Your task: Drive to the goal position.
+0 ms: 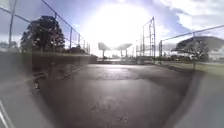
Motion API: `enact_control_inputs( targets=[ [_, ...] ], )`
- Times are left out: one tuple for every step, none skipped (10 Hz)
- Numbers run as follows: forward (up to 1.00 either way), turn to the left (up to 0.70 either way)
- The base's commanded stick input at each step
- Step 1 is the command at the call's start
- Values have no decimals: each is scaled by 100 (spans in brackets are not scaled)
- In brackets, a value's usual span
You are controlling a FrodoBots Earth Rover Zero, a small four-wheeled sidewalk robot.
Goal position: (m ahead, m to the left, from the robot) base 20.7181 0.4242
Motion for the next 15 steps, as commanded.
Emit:
enact_control_inputs(
  targets=[
    [70, 0],
    [70, 0],
    [70, 0],
    [70, 0],
    [70, 0],
    [70, 0],
    [70, 0],
    [70, 0],
    [70, 0],
    [70, 0],
    [70, 0],
    [70, 0],
    [70, 0],
    [70, 0],
    [70, 0]
  ],
)
